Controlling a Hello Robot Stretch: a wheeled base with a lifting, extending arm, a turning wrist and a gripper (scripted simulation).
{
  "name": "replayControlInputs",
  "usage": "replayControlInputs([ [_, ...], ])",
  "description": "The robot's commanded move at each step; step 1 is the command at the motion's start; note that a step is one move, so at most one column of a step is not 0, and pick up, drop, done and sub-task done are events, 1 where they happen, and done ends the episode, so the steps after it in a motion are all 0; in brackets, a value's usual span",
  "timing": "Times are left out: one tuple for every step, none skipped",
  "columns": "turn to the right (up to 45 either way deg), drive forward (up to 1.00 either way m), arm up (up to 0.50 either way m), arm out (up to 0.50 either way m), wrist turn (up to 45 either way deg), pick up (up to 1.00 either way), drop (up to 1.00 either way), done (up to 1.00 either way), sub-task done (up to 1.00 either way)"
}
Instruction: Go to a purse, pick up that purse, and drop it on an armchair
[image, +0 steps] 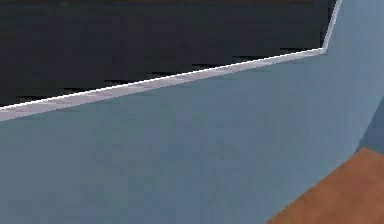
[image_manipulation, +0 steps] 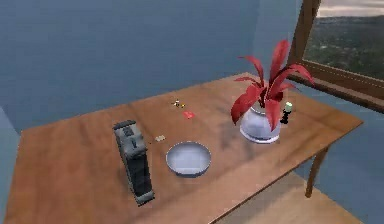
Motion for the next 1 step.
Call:
replayControlInputs([
  [-3.0,0.00,0.00,0.00,0.0,0.00,0.00,0.00,0.00],
])
